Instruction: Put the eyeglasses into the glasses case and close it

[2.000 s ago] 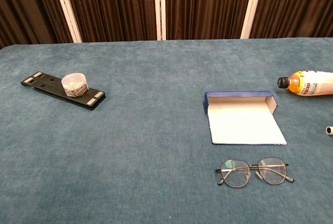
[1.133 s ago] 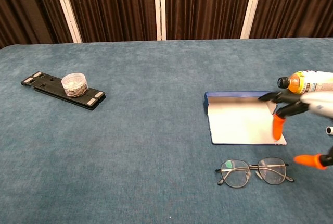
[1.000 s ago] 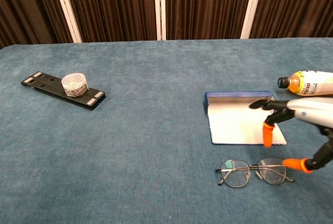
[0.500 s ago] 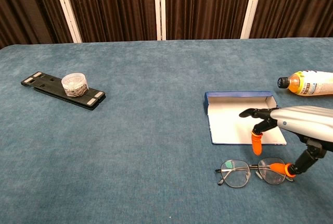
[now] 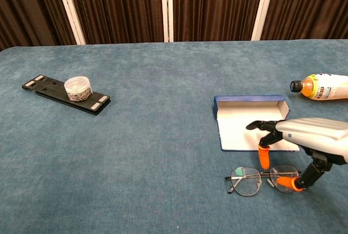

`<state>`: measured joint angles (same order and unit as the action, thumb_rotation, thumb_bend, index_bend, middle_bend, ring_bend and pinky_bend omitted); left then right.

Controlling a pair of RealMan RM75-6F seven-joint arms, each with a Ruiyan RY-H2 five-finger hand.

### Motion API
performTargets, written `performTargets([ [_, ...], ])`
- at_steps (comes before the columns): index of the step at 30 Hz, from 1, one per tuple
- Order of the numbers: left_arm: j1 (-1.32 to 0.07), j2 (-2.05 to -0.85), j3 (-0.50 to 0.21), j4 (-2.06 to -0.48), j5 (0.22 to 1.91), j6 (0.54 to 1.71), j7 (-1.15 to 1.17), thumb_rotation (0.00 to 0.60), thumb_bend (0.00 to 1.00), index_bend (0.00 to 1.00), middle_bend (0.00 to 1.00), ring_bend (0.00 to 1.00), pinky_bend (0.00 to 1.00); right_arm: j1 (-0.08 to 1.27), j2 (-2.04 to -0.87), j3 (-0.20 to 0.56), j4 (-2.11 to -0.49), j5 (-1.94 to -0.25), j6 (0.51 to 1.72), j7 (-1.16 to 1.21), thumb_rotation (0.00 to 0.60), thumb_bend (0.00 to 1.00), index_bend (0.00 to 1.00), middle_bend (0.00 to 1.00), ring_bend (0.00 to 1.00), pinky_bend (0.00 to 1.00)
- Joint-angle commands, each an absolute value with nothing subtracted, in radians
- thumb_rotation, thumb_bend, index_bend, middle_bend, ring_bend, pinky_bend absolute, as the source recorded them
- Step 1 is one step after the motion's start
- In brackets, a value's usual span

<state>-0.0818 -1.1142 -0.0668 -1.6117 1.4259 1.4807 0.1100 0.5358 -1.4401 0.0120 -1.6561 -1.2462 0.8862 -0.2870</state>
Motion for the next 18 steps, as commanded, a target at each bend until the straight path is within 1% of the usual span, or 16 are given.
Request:
performTargets([
  [1, -0.082, -1.114, -0.067, -1.611, 1.425, 1.481, 0.11, 0.6, 0.0, 0.0, 0.0, 0.0, 0.0, 0.54, -1.448, 0.013, -1.654, -1.237, 0.885, -0.294, 0.6, 0.28, 0.49, 0.0, 0.0, 0.0],
  [8, -0.083, -1.115, -0.068, -1.61, 1.421, 1.476, 0.11, 0.6, 0.0, 0.0, 0.0, 0.0, 0.0, 0.545, -1.464, 0.014, -1.646, -1.208, 0.888, -0.318, 0.6, 0.29, 0.51, 0.0, 0.0, 0.0],
  [18, -0.083, -1.115, -0.067, -1.609, 1.421, 1.476, 0.11, 0.6, 0.0, 0.0, 0.0, 0.0, 0.0, 0.549, -1.469, 0.005, -1.647, -1.195, 0.891, -0.335, 0.6, 0.37, 0.6, 0.0, 0.0, 0.0],
])
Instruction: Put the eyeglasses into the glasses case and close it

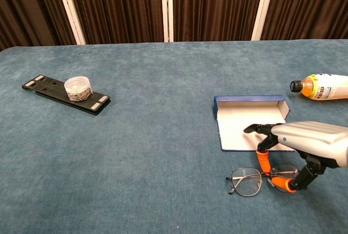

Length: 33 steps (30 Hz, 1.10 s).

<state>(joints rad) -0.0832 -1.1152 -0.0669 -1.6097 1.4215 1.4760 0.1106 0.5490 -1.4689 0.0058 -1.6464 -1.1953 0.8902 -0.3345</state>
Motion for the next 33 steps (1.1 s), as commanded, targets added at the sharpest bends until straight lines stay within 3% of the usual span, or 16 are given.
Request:
performTargets([
  [1, -0.083, -1.115, -0.067, -1.61, 1.421, 1.476, 0.111, 0.6, 0.0, 0.0, 0.0, 0.0, 0.0, 0.55, -1.469, 0.005, -1.647, -1.194, 0.891, -0.335, 0.6, 0.37, 0.61, 0.0, 0.0, 0.0],
  [24, -0.083, -1.113, -0.068, -1.612, 1.42, 1.476, 0.106, 0.6, 0.0, 0.0, 0.0, 0.0, 0.0, 0.553, -1.45, 0.041, -1.66, -1.186, 0.9, -0.237, 0.6, 0.42, 0.69, 0.04, 0.0, 0.0],
  [33, -0.083, -1.109, -0.069, -1.615, 1.418, 1.476, 0.102, 0.6, 0.0, 0.0, 0.0, 0.0, 0.0, 0.579, -1.46, 0.113, -1.637, -1.117, 0.9, -0.199, 0.6, 0.42, 0.69, 0.04, 0.0, 0.0],
])
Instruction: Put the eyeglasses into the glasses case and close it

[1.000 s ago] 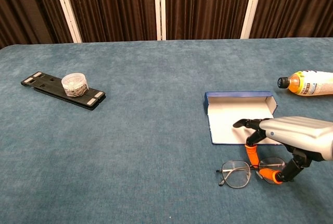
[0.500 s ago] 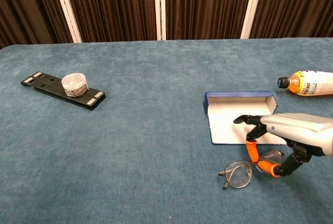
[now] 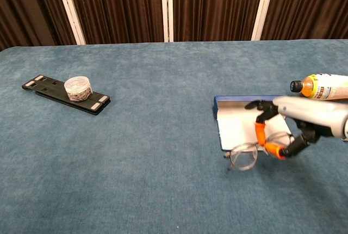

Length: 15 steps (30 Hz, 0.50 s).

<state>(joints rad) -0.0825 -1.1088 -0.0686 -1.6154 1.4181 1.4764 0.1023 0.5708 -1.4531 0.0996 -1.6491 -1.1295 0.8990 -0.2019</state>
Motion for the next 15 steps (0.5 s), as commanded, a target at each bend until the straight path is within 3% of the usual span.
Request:
performTargets([
  [1, -0.083, -1.109, -0.069, -1.616, 1.418, 1.476, 0.102, 0.6, 0.0, 0.0, 0.0, 0.0, 0.0, 0.582, -1.463, 0.119, -1.631, -1.111, 0.901, -0.199, 0.6, 0.42, 0.69, 0.05, 0.0, 0.0],
  [6, -0.085, -1.11, -0.074, -1.61, 1.403, 1.468, 0.102, 0.6, 0.0, 0.0, 0.0, 0.0, 0.0, 0.623, -1.511, 0.176, -1.54, -1.041, 0.899, -0.218, 0.6, 0.43, 0.7, 0.05, 0.0, 0.0],
  [15, -0.09, -1.111, -0.084, -1.603, 1.375, 1.452, 0.099, 0.6, 0.0, 0.0, 0.0, 0.0, 0.0, 0.666, -1.574, 0.212, -1.434, -0.993, 0.899, -0.237, 0.6, 0.43, 0.7, 0.05, 0.0, 0.0],
])
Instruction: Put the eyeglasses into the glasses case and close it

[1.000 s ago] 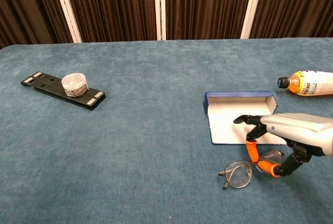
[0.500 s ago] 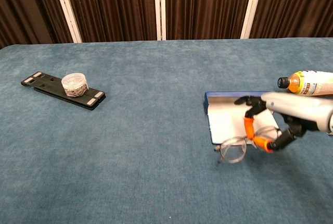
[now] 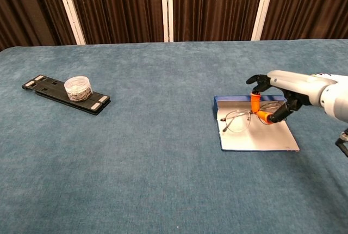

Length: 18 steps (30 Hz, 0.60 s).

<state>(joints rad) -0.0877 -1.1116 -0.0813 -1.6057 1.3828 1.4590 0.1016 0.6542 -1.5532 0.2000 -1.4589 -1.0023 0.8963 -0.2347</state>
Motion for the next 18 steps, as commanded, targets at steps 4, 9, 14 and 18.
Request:
performTargets([
  [4, -0.094, -1.112, -0.088, -1.597, 1.362, 1.441, 0.098, 0.6, 0.0, 0.0, 0.0, 0.0, 0.0, 0.674, -1.602, 0.224, -1.402, -0.989, 0.913, -0.229, 0.6, 0.43, 0.7, 0.05, 0.0, 0.0],
  [9, -0.098, -1.116, -0.089, -1.587, 1.352, 1.428, 0.095, 0.6, 0.0, 0.0, 0.0, 0.0, 0.0, 0.682, -1.637, 0.228, -1.352, -0.98, 0.915, -0.225, 0.6, 0.43, 0.7, 0.05, 0.0, 0.0],
  [14, -0.099, -1.116, -0.089, -1.586, 1.35, 1.426, 0.094, 0.6, 0.0, 0.0, 0.0, 0.0, 0.0, 0.681, -1.651, 0.222, -1.319, -0.974, 0.911, -0.224, 0.6, 0.42, 0.61, 0.04, 0.0, 0.0],
  [18, -0.1, -1.115, -0.088, -1.586, 1.35, 1.423, 0.095, 0.6, 0.0, 0.0, 0.0, 0.0, 0.0, 0.67, -1.657, 0.225, -1.324, -0.989, 0.944, -0.213, 0.6, 0.26, 0.23, 0.02, 0.0, 0.0],
])
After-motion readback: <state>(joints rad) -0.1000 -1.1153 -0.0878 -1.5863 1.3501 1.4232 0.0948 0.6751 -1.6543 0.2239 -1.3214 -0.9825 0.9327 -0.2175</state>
